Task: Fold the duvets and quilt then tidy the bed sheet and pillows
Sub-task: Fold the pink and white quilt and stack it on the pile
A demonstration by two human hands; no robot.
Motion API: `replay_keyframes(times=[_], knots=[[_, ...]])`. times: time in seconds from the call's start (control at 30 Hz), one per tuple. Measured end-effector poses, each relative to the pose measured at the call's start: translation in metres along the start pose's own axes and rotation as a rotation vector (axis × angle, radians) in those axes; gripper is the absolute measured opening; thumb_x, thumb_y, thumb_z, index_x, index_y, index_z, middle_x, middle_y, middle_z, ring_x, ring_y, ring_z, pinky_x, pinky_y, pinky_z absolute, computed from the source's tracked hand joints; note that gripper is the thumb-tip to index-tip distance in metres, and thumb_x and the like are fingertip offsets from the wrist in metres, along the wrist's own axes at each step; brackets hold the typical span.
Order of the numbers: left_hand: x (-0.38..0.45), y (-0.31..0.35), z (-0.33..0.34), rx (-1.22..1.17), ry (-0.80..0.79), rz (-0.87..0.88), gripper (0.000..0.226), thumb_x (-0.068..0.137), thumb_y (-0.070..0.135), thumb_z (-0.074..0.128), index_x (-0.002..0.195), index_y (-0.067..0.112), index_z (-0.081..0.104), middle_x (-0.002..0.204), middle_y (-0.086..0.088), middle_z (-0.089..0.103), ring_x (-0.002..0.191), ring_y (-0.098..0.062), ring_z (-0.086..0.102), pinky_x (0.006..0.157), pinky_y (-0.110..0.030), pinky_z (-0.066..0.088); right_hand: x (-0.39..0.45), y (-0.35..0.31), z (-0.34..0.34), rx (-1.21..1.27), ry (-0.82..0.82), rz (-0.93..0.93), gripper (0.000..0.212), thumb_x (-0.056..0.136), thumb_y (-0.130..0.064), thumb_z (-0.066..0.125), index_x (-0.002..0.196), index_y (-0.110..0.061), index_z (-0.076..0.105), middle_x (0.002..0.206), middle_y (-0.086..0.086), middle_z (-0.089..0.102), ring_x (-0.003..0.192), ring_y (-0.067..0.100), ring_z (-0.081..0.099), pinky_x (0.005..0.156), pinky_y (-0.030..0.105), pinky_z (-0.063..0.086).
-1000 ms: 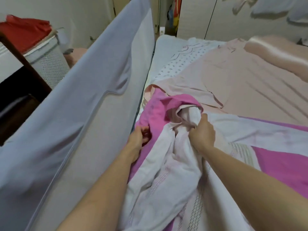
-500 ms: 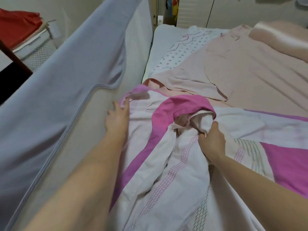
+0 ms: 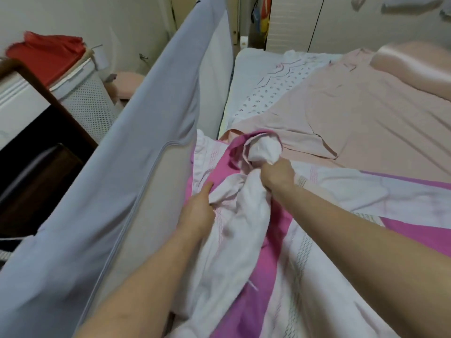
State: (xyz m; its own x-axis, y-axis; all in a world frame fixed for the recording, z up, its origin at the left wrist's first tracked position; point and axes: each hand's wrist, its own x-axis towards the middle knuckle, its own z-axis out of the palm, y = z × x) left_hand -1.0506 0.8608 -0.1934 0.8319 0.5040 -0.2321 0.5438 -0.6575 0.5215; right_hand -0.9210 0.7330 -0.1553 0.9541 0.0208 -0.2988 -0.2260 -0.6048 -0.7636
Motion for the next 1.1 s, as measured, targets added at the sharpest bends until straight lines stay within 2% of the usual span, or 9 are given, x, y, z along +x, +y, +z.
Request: replay_keyframes(times=[0.17, 0.27, 0.33, 0.4, 0.63, 0.77, 0.9, 1.0, 1.1], knots=[[0.028, 0.014, -0.055, -0.1, 0.099, -0.081, 0.036, 0.092, 0.02, 0.052, 0.128, 0.018, 0.053, 0.121, -0.014, 0.062, 0.11, -0.037, 0.057, 0.087, -0.036, 0.043, 0.009, -0.078, 0.038, 0.18, 0.077, -0.323, 0.042, 0.088, -0.002, 0.047, 0.129, -0.004, 0.041, 0.121, 0.014, 0.057, 0.11, 0.029, 0.056, 0.091, 0.036, 0.042], [0.05, 0.009, -0.079, -0.115, 0.051, -0.148, 0.022, 0.094, 0.017, 0.045, 0.1, 0.005, 0.062, 0.114, -0.024, 0.064, 0.107, -0.038, 0.059, 0.085, -0.039, 0.046, 0.01, -0.071, 0.057, 0.136, -0.274, -0.498, 0.05, 0.087, -0.008, 0.052, 0.134, -0.001, 0.039, 0.115, 0.007, 0.053, 0.1, 0.018, 0.05, 0.092, 0.033, 0.041], [0.047, 0.01, -0.074, -0.031, 0.023, -0.186, 0.034, 0.096, 0.024, 0.041, 0.109, -0.001, 0.061, 0.119, -0.027, 0.06, 0.111, -0.04, 0.056, 0.09, -0.041, 0.044, 0.007, -0.038, 0.062, -0.079, -0.504, -0.476, 0.041, 0.092, -0.008, 0.053, 0.131, 0.004, 0.047, 0.118, 0.015, 0.06, 0.105, 0.026, 0.055, 0.094, 0.032, 0.04], [0.041, 0.02, -0.061, 0.112, 0.05, -0.151, 0.042, 0.096, 0.032, 0.044, 0.127, 0.005, 0.053, 0.131, -0.024, 0.051, 0.122, -0.039, 0.047, 0.101, -0.043, 0.041, 0.012, -0.002, 0.058, -0.199, -0.417, -0.498, 0.029, 0.092, -0.007, 0.052, 0.119, 0.001, 0.06, 0.118, 0.017, 0.064, 0.108, 0.027, 0.059, 0.095, 0.031, 0.041], [0.04, 0.094, 0.009, 0.623, -0.039, 0.389, 0.054, 0.098, 0.021, 0.043, 0.149, 0.018, 0.025, 0.16, -0.011, 0.007, 0.147, -0.036, 0.0, 0.117, -0.053, 0.005, 0.047, 0.088, -0.06, -0.404, -0.004, -0.426, 0.035, 0.085, -0.003, 0.051, 0.119, -0.01, 0.057, 0.12, 0.008, 0.06, 0.111, 0.029, 0.054, 0.088, 0.034, 0.04], [0.044, 0.152, 0.065, 0.758, -0.099, 0.673, 0.046, 0.102, 0.019, 0.032, 0.149, 0.016, 0.029, 0.161, -0.011, 0.009, 0.148, -0.033, -0.001, 0.117, -0.047, -0.003, 0.062, 0.149, -0.147, -0.972, -0.137, -0.325, 0.026, 0.078, -0.012, 0.054, 0.104, -0.014, 0.048, 0.104, 0.006, 0.055, 0.101, 0.03, 0.055, 0.073, 0.033, 0.039], [0.037, 0.207, 0.126, 0.841, -0.185, 0.875, 0.048, 0.104, 0.026, 0.028, 0.15, 0.015, 0.025, 0.16, -0.01, 0.011, 0.148, -0.032, -0.003, 0.117, -0.046, -0.006, 0.074, 0.207, -0.205, -1.126, -0.333, -0.174, 0.038, 0.087, -0.025, 0.054, 0.12, -0.016, 0.04, 0.131, 0.007, 0.054, 0.121, 0.026, 0.049, 0.096, 0.036, 0.036], [0.028, 0.235, 0.17, 1.012, -0.288, 1.017, 0.075, 0.096, 0.045, 0.041, 0.153, 0.011, 0.007, 0.16, -0.014, 0.004, 0.147, -0.033, -0.009, 0.117, -0.049, -0.011, 0.077, 0.248, -0.236, -1.091, -0.677, -0.068, 0.078, 0.089, -0.032, 0.058, 0.152, -0.022, 0.013, 0.159, 0.003, 0.013, 0.147, 0.022, 0.011, 0.117, 0.05, 0.009], [0.028, 0.244, 0.202, 1.153, -0.292, 1.002, 0.065, 0.099, 0.029, 0.035, 0.15, -0.002, 0.01, 0.156, -0.022, 0.017, 0.147, -0.036, -0.001, 0.117, -0.05, -0.011, 0.079, 0.277, -0.247, -1.263, -0.573, -0.29, 0.062, 0.089, -0.029, 0.053, 0.146, -0.015, 0.03, 0.155, 0.008, 0.021, 0.144, 0.024, 0.018, 0.115, 0.047, 0.014]])
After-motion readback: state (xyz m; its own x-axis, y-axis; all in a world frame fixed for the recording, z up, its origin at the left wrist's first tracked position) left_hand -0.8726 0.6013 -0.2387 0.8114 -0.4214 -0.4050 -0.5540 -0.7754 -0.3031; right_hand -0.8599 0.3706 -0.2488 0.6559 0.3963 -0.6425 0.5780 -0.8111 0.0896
